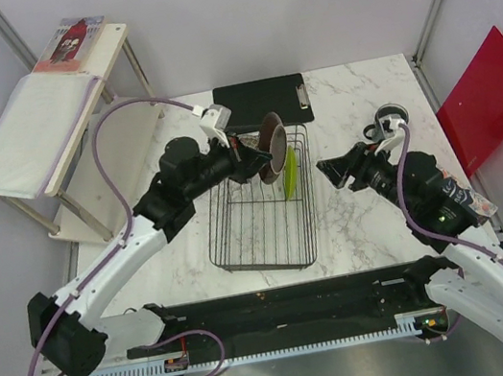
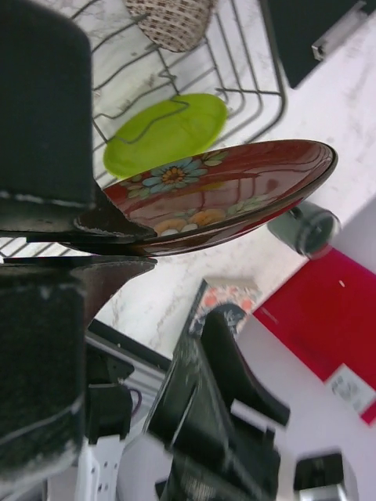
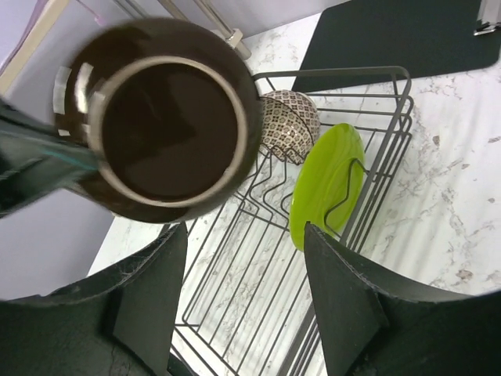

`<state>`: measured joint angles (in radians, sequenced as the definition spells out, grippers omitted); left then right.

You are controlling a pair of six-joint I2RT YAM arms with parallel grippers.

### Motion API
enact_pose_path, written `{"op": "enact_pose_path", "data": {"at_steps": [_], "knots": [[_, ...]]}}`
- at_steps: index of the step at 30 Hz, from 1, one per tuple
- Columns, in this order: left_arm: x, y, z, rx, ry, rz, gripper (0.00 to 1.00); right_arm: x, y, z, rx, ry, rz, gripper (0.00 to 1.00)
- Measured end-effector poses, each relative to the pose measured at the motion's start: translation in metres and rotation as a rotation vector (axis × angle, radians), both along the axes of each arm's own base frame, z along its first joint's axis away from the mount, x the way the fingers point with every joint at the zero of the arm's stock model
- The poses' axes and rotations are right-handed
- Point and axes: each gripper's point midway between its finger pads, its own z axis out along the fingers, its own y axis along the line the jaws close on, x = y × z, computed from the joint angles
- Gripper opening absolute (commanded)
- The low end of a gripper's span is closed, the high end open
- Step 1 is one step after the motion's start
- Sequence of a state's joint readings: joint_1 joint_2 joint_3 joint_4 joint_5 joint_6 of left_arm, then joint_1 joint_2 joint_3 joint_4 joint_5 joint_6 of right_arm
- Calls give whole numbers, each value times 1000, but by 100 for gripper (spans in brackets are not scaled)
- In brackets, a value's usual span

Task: Unload the mixed dishes from the dish rack
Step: Pick up the plate from the dish rack.

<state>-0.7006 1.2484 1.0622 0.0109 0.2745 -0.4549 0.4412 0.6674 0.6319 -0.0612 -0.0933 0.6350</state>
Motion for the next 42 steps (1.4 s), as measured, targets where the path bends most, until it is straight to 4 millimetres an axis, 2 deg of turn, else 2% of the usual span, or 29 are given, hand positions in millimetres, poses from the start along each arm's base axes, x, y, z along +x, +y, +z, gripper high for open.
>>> {"op": "enact_pose_path", "data": {"at_steps": [2,5,7,9,11,15,16,20,23,25,27,29,35,42], "knots": [[-15,5,28,-44,-63,-43,2,-1,-3,2,-12,1,-12,68],[-30,10,53,-47,-126,-92,2,-3,-8,11,-25,-5,-27,68],[-35,13,62,-27,-161,-106,2,-3,-11,20,-29,-14,-41,68],[-37,19,62,18,-190,-97,2,-4,-14,33,-35,-19,-53,68],[-37,25,53,86,-212,-66,2,-3,-15,42,-43,-16,-61,68],[-40,32,24,327,-322,12,2,2,-14,58,-62,0,-63,68],[-52,24,17,369,-355,-21,2,3,-14,58,-68,9,-63,68],[-66,17,-20,629,-518,-25,2,6,-11,49,-96,60,-56,69],[-72,13,-57,826,-628,-61,2,8,-6,39,-113,103,-33,69],[-75,17,-83,951,-690,-98,2,9,-1,33,-122,132,-7,70],[-78,20,-97,1033,-742,-130,2,9,5,25,-129,164,27,70],[-79,20,-100,1072,-792,-143,2,8,9,19,-134,184,47,70],[-88,4,-88,1095,-984,-136,2,5,24,1,-143,257,134,70],[-102,-9,-102,1150,-1138,-183,2,-1,38,-13,-125,305,219,69]]}}
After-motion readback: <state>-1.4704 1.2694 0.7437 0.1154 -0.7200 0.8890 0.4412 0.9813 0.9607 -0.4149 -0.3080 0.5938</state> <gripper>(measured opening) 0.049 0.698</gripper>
